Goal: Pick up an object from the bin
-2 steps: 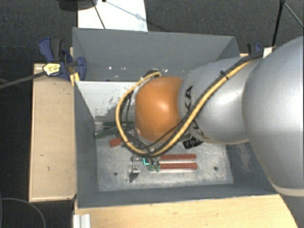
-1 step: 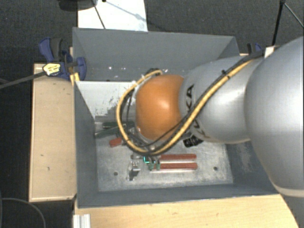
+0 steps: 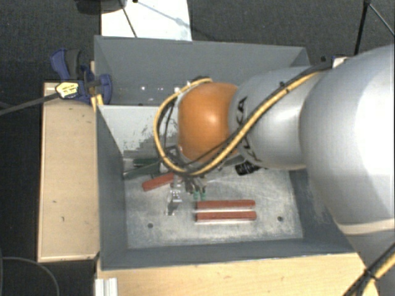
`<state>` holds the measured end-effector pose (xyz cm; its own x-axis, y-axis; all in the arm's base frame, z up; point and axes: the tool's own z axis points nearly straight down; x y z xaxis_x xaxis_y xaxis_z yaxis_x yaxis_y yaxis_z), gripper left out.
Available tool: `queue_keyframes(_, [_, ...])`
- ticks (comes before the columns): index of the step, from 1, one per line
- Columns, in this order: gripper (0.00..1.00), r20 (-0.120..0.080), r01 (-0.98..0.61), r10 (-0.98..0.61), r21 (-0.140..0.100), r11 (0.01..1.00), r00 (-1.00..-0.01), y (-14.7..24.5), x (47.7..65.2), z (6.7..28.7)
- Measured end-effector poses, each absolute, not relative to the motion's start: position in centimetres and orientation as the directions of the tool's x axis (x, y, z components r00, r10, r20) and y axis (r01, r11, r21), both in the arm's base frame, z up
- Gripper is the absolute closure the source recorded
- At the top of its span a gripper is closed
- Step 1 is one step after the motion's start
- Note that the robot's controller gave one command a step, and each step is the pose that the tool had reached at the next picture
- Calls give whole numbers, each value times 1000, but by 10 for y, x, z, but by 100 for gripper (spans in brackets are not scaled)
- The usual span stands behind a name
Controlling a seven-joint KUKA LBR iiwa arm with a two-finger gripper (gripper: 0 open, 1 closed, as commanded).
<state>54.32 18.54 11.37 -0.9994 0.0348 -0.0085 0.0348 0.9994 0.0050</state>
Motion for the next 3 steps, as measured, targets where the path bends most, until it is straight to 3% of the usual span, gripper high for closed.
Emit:
queue_keyframes(1, [0, -6, 170, 170, 4, 985, -985, 180, 559, 87])
queue_keyframes(3, [0, 11, 135, 135, 0, 991, -991, 178, 578, 78])
